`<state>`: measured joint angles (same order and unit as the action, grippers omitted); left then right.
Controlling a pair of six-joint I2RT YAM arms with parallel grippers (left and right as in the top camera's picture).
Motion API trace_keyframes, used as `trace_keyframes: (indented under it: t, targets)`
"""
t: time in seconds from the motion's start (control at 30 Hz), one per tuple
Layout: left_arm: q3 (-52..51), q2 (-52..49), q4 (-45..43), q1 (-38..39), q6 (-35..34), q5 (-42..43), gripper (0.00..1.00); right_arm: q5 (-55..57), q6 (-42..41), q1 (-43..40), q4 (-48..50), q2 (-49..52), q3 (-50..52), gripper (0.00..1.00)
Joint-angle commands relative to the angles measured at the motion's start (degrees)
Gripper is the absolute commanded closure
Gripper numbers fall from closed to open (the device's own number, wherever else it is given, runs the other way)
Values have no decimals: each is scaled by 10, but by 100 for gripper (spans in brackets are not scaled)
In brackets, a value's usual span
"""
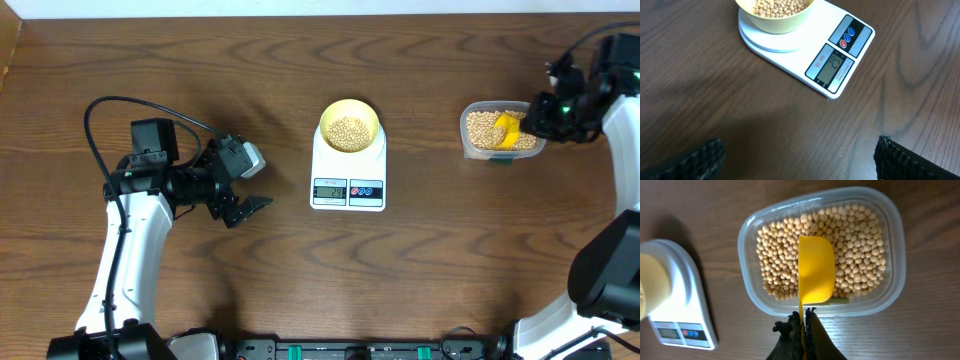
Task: Scoop item into bowl and weigh 50g on scale
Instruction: 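Dip scoop into the soybeans with right gripper and scoop, then lift filled scoop with right gripper and carry it over the bowl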
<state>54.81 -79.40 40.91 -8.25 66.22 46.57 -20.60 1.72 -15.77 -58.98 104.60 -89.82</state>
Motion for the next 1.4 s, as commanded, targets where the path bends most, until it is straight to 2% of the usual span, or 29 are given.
trace_keyframes:
  t: [0.0,0.4,0.9,1.37]
  targets:
    - [-6,-3,2,-2,-1,3,2,-91,8,-20,6,-10,2,99]
    - [-6,-3,2,-2,-1,3,2,-243,-7,-17,64,-27,2,99]
    - [-6,-3,2,-2,-1,3,2,-244,-109,148,190,-27,2,99]
    - [-6,-3,2,-2,-1,3,3,-194,-120,269,198,-27,2,99]
